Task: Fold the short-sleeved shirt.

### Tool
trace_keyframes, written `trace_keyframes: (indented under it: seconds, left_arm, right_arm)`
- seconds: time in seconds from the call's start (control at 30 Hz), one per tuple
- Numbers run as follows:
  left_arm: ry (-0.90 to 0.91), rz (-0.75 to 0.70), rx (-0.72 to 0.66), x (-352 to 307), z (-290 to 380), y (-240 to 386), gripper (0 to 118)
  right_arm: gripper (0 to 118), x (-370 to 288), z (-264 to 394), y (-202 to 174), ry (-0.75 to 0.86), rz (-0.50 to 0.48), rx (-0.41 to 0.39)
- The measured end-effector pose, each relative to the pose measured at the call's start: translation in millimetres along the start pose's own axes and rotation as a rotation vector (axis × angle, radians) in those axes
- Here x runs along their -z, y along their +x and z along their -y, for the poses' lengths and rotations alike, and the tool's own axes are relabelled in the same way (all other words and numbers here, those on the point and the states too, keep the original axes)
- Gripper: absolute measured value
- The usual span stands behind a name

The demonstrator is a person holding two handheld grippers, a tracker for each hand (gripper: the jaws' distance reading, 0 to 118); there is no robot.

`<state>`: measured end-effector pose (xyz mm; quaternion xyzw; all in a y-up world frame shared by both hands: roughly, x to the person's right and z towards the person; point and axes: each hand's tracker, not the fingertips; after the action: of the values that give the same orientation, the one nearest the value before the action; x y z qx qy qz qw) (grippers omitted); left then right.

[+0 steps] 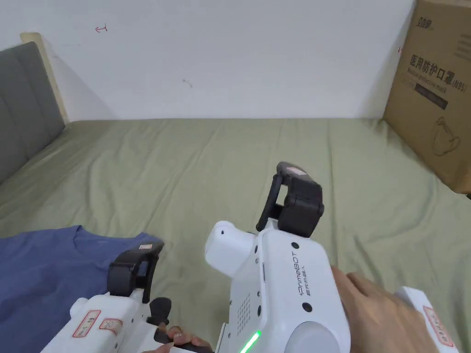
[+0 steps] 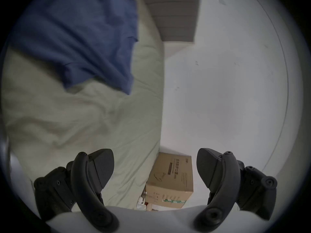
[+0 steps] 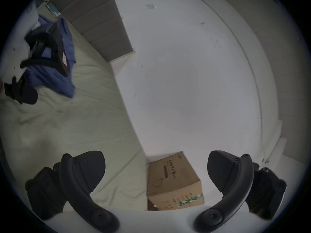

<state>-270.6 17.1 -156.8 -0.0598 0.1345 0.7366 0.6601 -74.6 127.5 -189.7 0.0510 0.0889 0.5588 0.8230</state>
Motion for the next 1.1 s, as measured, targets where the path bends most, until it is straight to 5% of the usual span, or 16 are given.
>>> trace_keyframes:
  seconds: [0.07,0.13,0.3,0.4,0.5,0.67,0.77,0.87,0.9,0.97,1.0,1.03,1.07,1.1]
  left_arm:
    - [0.031,-0.009,0.205,-3.6,3.8,28.2,104]
    - [0.085,0.003,0.53,-9.9,13.7,70.6,104]
    - [0.332,0.106,1.415,-44.4,85.6,153.7,107]
    - [0.389,0.054,1.758,-48.9,118.4,151.5,113]
    - [0.36,-0.007,1.856,-40.8,123.1,126.6,113]
    - [0.222,0.04,1.617,-38.5,106.0,132.6,112]
    - [0.33,0.04,1.653,-41.7,103.6,144.3,112]
    - [0.354,0.046,1.704,-44.2,104.2,147.5,106]
    - [0.338,0.017,1.708,-45.8,104.5,149.3,93]
    - [0.294,0.018,1.693,-50.8,102.7,147.1,36]
    - [0.311,0.07,1.683,-53.0,102.2,143.0,22]
    - [0.327,0.062,1.692,-52.9,102.8,139.4,22]
    - [0.341,0.035,1.728,-52.6,105.2,138.5,0]
    - [0.339,0.027,1.742,-52.7,103.9,139.1,0]
  right_arm:
    - [118,3.9,1.0,5.7,-0.001,0.02,0.07]
    - [118,8.3,3.6,25.2,-0.053,0.041,0.272]
    - [118,23.1,55.9,89.5,-0.119,-0.136,1.278]
    - [118,36.8,100.1,74.1,-0.269,-0.144,1.545]
    - [118,36.9,130.4,57.2,-0.412,-0.09,1.51]
    - [118,20.9,112.8,78.3,-0.239,0.038,1.294]
    - [118,15.4,97.2,82.8,-0.203,0.079,1.11]
    - [115,8.6,89.2,80.5,-0.169,0.04,1.079]
    - [102,10.5,89.3,81.0,-0.209,0.001,1.132]
    - [30,10.4,96.3,80.8,-0.172,-0.035,1.24]
    - [14,11.7,97.6,81.3,-0.186,-0.035,1.247]
    - [14,16.1,97.9,80.0,-0.248,0.005,1.231]
    - [2,16.4,98.1,79.5,-0.263,0.047,1.22]
    - [2,14.8,100.3,79.3,-0.231,0.021,1.21]
